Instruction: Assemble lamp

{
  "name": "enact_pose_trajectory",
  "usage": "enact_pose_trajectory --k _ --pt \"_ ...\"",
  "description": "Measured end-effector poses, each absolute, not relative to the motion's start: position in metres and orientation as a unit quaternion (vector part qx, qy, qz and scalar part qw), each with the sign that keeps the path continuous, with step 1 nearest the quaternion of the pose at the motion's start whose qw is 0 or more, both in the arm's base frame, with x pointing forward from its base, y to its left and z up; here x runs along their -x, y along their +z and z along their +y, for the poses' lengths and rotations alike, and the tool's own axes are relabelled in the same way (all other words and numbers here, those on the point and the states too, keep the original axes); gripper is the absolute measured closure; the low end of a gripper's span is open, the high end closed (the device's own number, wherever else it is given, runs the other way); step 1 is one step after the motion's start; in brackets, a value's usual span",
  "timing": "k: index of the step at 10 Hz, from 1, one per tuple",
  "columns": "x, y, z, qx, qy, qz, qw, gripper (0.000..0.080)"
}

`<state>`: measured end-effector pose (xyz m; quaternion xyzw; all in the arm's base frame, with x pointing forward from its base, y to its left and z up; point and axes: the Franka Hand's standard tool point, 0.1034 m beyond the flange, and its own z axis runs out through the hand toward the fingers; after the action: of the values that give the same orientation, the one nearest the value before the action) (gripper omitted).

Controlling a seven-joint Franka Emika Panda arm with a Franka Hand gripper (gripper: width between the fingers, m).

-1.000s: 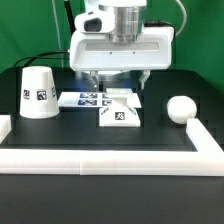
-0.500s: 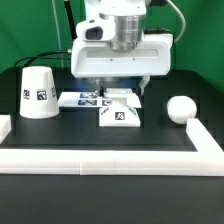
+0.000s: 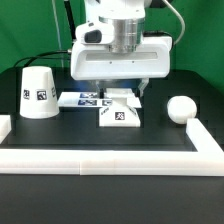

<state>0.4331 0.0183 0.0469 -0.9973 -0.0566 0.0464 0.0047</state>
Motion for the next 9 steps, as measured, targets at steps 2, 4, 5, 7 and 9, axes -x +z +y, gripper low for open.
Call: enact_pose_trajectory --k 2,4,5,7,9 --pt "-0.4332 0.047 0.0183 0.997 0.046 -0.057 0.005 0.0266" --pt "-0.4332 0.0469 0.0183 0.997 0.046 -0.057 0.005 0.0265" --pt "-0.4332 0.0469 0.0183 0.997 0.046 -0.057 0.005 0.0265" --pt "-0.4332 0.0469 0.0183 0.997 0.046 -0.057 0.005 0.0265" --pt "-0.4371 0.0468 0.0209 0.997 0.046 -0.057 0.005 0.0265"
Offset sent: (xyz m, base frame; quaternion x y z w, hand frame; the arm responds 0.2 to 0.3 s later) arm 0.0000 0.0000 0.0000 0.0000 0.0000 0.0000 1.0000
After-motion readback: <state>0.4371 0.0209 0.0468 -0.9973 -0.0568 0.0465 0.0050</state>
